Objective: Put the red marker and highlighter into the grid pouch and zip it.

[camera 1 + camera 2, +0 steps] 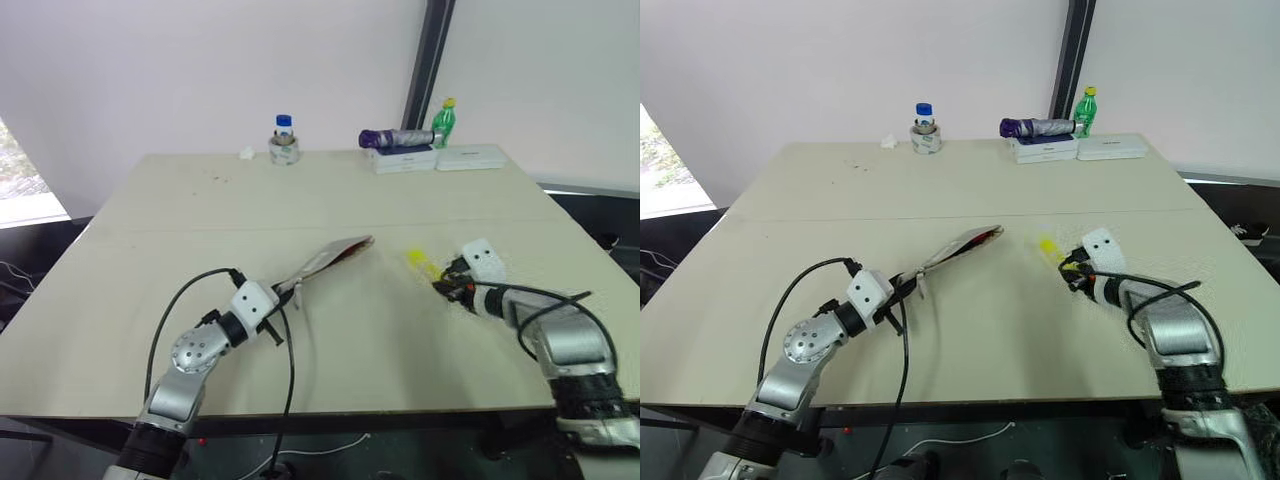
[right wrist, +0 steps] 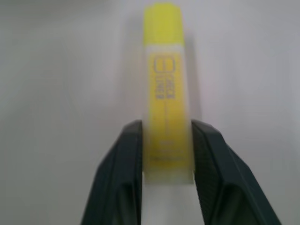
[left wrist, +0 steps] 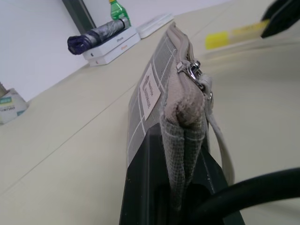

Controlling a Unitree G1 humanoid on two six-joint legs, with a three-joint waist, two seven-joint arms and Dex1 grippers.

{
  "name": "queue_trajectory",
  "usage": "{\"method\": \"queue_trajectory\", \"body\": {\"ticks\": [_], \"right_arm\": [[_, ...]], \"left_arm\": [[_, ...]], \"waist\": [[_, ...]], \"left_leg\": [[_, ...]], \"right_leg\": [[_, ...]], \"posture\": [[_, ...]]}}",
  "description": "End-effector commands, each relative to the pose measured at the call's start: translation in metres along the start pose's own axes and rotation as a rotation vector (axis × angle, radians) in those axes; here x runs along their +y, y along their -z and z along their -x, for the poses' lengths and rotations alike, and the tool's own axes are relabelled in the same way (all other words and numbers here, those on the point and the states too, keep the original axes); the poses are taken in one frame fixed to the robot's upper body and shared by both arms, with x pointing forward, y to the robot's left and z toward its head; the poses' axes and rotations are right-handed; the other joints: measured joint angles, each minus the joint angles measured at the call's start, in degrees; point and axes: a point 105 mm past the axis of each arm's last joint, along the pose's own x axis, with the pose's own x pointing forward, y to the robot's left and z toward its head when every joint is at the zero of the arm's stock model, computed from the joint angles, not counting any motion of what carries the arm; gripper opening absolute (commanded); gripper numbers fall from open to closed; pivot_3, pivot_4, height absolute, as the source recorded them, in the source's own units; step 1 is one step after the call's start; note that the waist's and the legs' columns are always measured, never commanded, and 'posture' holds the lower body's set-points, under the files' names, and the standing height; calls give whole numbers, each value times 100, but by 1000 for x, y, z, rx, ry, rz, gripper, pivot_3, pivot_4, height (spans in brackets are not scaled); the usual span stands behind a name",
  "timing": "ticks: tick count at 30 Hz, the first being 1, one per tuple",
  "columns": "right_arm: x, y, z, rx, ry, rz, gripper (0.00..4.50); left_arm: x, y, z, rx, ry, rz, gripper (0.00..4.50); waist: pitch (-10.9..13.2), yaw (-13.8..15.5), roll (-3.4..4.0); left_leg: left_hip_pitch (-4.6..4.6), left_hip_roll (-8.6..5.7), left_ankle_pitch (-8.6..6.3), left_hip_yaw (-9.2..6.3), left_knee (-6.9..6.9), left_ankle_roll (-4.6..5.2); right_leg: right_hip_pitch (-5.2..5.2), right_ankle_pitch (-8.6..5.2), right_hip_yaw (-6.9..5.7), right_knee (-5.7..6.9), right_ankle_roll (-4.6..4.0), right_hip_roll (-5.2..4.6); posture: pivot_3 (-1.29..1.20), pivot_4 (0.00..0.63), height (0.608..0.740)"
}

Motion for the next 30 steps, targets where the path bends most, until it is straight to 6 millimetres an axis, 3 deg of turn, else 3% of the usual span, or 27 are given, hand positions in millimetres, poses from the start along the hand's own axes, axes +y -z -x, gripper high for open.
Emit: {"method": "queue_trajectory", "body": {"ticks": [1, 8, 30], "right_arm": [[24, -46, 28, -155, -177, 296, 872], [35, -58, 36, -164, -254, 352, 872], [57, -50, 23, -107, -374, 399, 872]], "left_arm": [[0, -11, -3, -45, 23, -1, 0], [-3, -12, -6, -55, 50, 1, 0], [-18, -16, -4, -60, 141, -87, 0]], "waist": [[0, 2, 0], [-1, 3, -2], [0, 11, -2]], "left_leg": [[-1, -1, 0, 3, 0, 0], [7, 5, 0, -2, 6, 0], [5, 5, 0, -23, 6, 0]], "right_leg": [[0, 0, 0, -1, 1, 0], [15, 0, -4, -3, -1, 1], [13, 0, -4, -5, -1, -3]], "posture": [[0, 150, 736], [0, 150, 736], [0, 150, 736]]}}
